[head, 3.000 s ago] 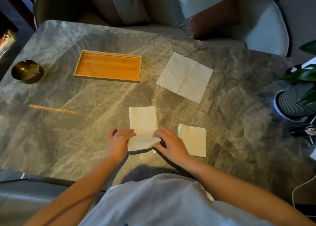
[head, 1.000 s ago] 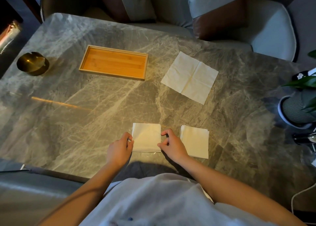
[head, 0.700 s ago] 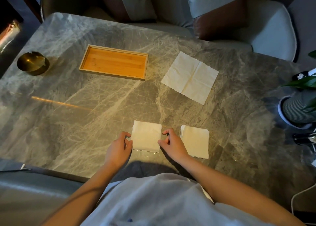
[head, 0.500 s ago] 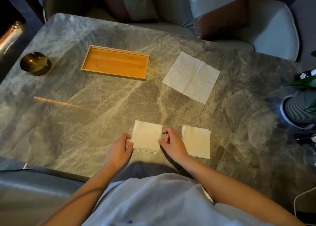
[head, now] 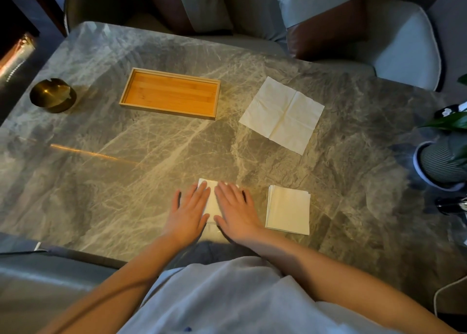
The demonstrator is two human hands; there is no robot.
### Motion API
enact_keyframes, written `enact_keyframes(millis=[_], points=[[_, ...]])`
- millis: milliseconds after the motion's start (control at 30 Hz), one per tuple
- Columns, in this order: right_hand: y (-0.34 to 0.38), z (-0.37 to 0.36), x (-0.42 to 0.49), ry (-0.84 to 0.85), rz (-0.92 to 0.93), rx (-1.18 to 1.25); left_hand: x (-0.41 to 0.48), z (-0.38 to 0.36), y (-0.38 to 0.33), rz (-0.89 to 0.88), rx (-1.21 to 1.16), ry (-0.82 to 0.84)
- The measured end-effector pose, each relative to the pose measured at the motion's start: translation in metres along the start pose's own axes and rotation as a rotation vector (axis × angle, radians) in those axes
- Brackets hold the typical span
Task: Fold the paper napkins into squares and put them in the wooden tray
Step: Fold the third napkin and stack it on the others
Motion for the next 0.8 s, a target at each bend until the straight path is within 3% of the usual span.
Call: enact_keyframes(millis=[233, 800], points=[[-0.001, -0.023, 0.006, 0.138, -0.011, -0.123, 0.01, -0.028, -0.005, 0.003, 0.14, 0.073], [-0.037, -0.038, -0.025, 0.123, -0.091, -0.069, 0.002, -0.024, 0.022, 0.105, 0.193, 0.114]])
Point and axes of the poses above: each hand's wrist, its own x-axis towards the middle knuckle, its own z-axis out of the back of the hand, y = z × x, the point moved 9 cm from there along x, towards the middle knuckle, and after that the axes turned 11 degrees about z, right-handed, at the moved point
